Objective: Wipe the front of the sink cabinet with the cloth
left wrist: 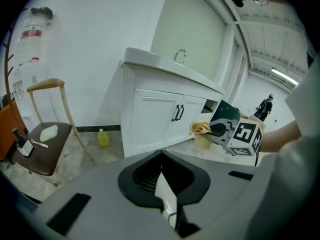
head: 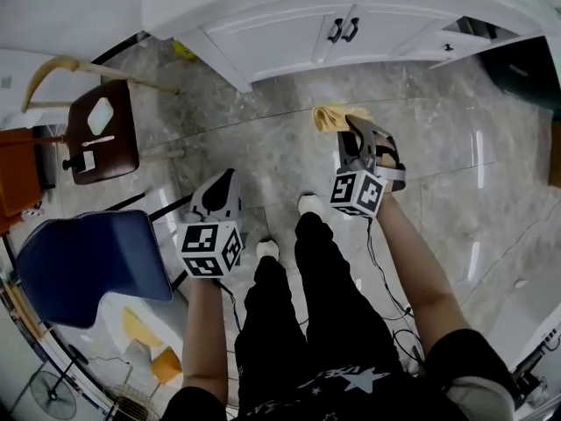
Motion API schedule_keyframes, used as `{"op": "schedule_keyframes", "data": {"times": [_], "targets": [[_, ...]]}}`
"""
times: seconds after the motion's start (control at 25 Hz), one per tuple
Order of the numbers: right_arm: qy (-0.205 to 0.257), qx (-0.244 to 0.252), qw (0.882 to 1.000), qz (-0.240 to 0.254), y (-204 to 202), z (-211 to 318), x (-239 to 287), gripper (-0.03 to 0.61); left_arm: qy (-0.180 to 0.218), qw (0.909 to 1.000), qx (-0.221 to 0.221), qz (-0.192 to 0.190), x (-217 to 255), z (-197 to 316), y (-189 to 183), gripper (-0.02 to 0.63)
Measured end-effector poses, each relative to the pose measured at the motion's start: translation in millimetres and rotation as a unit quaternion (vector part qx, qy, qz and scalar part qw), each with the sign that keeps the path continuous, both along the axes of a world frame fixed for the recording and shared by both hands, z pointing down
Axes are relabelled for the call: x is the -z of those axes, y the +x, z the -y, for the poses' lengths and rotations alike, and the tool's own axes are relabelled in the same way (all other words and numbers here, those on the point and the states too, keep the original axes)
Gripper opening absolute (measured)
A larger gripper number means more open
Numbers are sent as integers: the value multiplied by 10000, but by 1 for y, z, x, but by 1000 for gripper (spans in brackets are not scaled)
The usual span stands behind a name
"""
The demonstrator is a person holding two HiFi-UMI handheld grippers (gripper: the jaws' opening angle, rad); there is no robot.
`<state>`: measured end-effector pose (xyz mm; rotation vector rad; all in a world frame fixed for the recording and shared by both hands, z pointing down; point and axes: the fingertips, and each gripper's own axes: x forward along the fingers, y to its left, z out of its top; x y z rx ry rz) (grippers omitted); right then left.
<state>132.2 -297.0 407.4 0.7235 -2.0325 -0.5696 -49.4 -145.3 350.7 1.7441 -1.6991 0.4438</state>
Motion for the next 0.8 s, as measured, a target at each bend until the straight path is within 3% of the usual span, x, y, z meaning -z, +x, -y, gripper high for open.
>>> {"op": "schedule_keyframes", "data": {"times": [0.24,0.48,0.8], "targets": [[-399,-488,9977,248,22,-22,50,61,-18,9995,-273,-129,40,-2,42,16],[-455,-1135,9908,582,22,-80,94,61,82,9971,-683,-312,74,-49,53,17],[-252,-2122,9719,984,-6,-200,151,61,531,9915,-1154,-293,123,-138,-4,17]]}}
